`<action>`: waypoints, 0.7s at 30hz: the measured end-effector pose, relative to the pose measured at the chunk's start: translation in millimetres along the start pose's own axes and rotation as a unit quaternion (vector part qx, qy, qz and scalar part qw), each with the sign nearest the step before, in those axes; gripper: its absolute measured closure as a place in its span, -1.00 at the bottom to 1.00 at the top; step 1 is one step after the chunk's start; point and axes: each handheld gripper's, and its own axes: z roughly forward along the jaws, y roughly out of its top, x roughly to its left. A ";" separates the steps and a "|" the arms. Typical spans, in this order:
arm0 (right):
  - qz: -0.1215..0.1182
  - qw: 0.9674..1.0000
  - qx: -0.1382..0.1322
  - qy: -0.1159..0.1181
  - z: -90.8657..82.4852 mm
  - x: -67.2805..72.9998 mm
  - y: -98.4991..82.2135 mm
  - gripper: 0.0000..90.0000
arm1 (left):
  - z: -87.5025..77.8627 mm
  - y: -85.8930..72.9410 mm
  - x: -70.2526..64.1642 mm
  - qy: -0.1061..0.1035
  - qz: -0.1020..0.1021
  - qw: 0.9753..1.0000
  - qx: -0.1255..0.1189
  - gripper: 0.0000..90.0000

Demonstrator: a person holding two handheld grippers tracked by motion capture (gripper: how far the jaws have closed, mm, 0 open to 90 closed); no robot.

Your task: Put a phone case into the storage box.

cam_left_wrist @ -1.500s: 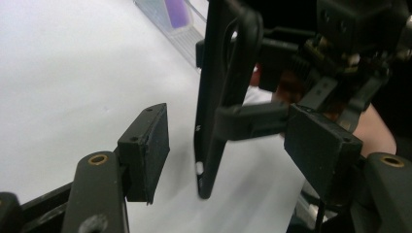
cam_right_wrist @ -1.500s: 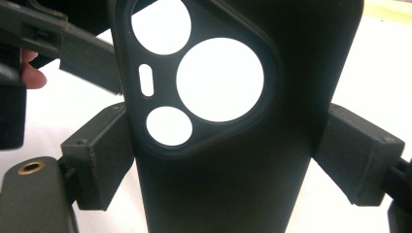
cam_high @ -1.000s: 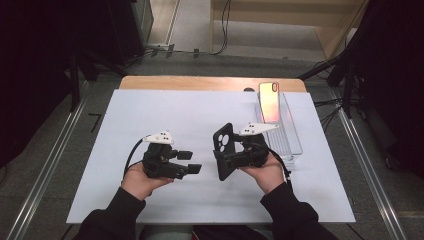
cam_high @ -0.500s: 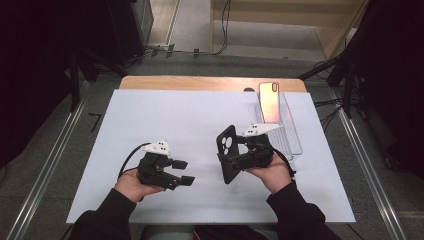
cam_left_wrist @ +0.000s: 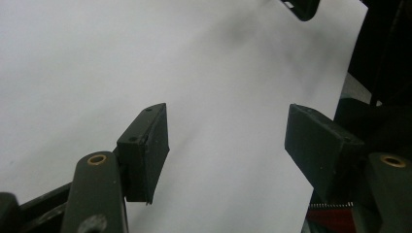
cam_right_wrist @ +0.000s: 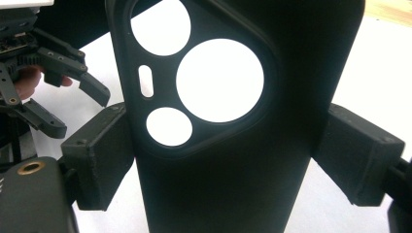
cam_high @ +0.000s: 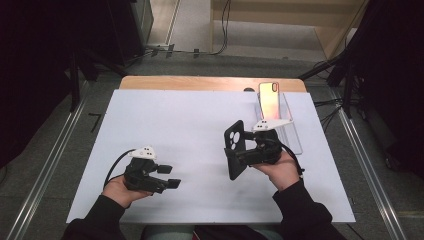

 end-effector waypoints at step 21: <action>0.038 0.997 -0.043 -0.060 -36.9 -20.1 24.3 -0.74 | -4.9 -8.2 4.4 0.033 -0.081 0.996 -0.007 -0.33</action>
